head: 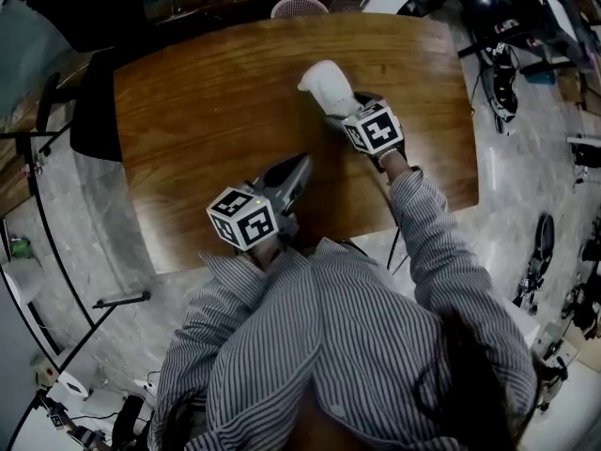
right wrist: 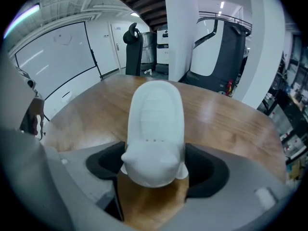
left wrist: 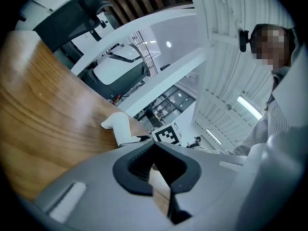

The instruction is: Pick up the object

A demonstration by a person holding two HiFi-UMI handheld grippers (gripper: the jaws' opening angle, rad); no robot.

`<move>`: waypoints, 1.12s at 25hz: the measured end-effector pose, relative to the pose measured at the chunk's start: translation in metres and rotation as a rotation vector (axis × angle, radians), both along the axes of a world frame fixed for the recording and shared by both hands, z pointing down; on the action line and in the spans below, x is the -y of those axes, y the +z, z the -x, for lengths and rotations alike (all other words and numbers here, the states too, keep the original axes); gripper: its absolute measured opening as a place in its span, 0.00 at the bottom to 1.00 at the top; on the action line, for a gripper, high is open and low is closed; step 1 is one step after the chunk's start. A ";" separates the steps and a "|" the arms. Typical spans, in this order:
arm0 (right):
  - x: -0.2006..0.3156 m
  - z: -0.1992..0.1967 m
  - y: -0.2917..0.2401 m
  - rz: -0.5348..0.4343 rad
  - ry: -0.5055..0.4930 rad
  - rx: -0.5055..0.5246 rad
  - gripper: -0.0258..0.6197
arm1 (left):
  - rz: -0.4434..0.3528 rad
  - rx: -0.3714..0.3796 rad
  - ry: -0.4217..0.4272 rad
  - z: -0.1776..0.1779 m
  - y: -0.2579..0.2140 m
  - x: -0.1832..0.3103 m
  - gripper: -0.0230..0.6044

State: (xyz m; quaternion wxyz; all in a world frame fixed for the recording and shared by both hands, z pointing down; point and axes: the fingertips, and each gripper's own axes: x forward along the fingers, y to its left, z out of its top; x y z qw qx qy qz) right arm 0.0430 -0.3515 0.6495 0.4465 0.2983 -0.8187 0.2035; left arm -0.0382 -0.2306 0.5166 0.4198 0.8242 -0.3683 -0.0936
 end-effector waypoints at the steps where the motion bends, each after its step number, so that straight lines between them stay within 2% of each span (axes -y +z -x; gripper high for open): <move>1: 0.000 0.001 -0.004 0.001 0.007 0.023 0.65 | -0.001 0.000 -0.002 0.001 0.000 0.000 0.04; 6: -0.003 0.010 -0.034 0.026 0.057 0.181 0.64 | -0.014 -0.002 -0.005 0.002 -0.006 -0.001 0.04; 11: -0.016 0.007 -0.047 0.040 0.064 0.239 0.63 | -0.039 0.006 -0.010 0.001 -0.016 0.000 0.04; 14: -0.020 0.008 -0.058 0.032 0.103 0.311 0.62 | -0.048 0.009 -0.014 0.003 -0.021 0.000 0.04; 19: -0.024 0.003 -0.078 0.040 0.172 0.451 0.57 | -0.060 0.009 -0.020 0.000 -0.029 -0.001 0.04; 21: -0.022 0.001 -0.089 0.038 0.221 0.534 0.51 | -0.072 0.014 -0.017 -0.001 -0.032 -0.001 0.04; 23: -0.020 -0.004 -0.102 0.035 0.264 0.609 0.50 | -0.086 0.017 -0.016 -0.002 -0.037 0.000 0.04; 28: -0.024 -0.009 -0.134 -0.004 0.275 0.717 0.47 | -0.124 0.023 -0.021 0.000 -0.051 0.001 0.04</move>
